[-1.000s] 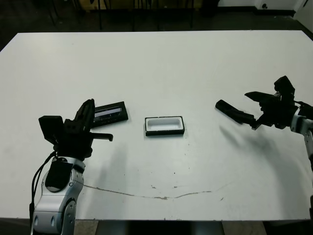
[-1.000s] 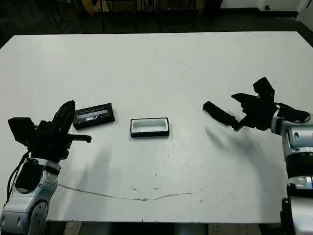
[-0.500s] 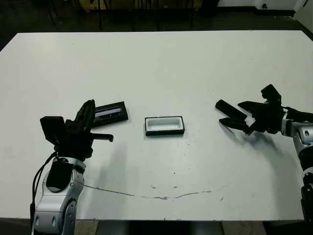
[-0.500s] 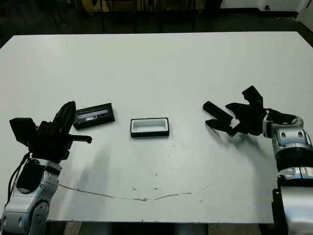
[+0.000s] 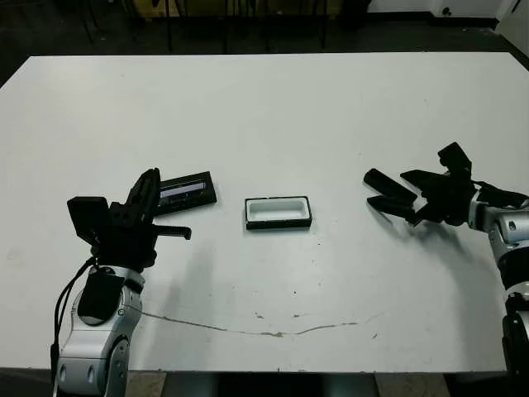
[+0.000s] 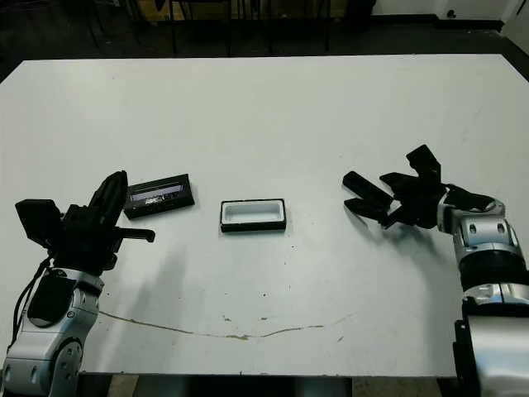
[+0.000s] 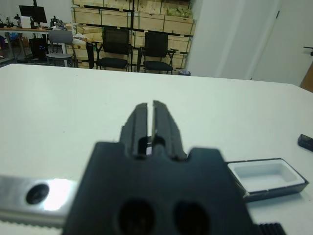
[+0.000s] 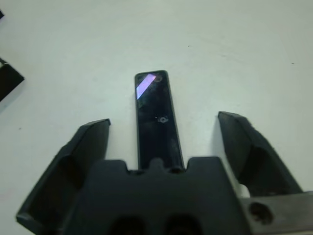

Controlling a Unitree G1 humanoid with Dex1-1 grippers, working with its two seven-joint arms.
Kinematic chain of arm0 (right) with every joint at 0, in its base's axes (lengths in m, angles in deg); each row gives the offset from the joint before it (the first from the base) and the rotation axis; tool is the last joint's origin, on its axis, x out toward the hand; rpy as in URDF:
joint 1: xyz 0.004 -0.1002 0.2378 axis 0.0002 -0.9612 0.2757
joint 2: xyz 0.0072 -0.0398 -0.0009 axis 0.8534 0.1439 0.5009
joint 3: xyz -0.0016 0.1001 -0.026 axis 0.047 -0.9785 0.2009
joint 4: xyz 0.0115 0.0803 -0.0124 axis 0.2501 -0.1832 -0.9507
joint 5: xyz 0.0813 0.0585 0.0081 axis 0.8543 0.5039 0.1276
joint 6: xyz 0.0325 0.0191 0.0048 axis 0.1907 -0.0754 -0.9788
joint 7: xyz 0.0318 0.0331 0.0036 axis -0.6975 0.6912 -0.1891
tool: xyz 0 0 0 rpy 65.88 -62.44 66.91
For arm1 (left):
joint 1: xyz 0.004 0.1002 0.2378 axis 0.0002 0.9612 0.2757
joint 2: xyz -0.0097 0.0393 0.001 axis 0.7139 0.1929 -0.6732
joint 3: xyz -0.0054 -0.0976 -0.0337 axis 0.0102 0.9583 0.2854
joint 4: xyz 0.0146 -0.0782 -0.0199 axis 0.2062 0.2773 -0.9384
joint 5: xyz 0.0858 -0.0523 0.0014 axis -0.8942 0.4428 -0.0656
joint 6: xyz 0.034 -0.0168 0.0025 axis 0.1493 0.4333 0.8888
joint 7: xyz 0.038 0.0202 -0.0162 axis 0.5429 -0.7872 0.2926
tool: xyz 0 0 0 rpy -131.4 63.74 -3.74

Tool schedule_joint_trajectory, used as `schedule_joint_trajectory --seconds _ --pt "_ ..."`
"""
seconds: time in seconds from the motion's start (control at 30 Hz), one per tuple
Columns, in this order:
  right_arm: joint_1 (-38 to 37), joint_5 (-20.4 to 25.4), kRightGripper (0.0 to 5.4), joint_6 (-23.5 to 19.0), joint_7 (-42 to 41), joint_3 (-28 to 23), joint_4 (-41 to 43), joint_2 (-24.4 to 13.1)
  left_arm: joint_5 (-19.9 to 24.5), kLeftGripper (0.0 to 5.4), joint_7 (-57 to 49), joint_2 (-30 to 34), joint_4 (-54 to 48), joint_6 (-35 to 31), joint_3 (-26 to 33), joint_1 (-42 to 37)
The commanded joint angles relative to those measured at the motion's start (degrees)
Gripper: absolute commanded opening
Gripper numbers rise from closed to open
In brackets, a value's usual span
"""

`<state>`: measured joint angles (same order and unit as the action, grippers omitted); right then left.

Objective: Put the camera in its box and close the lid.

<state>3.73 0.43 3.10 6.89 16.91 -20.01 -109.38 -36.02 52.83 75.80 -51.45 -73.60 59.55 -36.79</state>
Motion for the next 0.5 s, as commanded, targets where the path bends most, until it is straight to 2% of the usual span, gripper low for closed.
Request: schedule_joint_trajectory --seconds 0.03,0.17,0.27,0.37,0.5 --pt "-3.95 -1.87 4.39 -1.32 2.53 1.50 1.35 1.29 -0.67 0.00 -0.05 0.80 0.67 -0.71 -0.03 0.99" --pt "-3.91 -3.21 3.68 0.81 0.41 3.67 1.44 0.26 -0.34 0.00 -0.05 0.68 0.61 -0.92 0.11 0.96" --pt "-2.64 -3.56 3.15 0.14 -2.02 4.81 -0.34 -0.33 -0.53 0.00 -0.27 0.58 0.48 -0.95 0.01 0.95" --pt "-2.07 -4.89 2.63 2.95 -3.84 6.58 -0.98 -1.39 -0.47 0.00 -0.19 0.61 0.40 -0.92 -0.04 0.91" --pt "-0.78 -5.85 1.91 2.00 -5.79 8.17 -1.81 -2.36 0.05 0.00 0.18 0.70 0.47 -0.86 0.09 0.80"
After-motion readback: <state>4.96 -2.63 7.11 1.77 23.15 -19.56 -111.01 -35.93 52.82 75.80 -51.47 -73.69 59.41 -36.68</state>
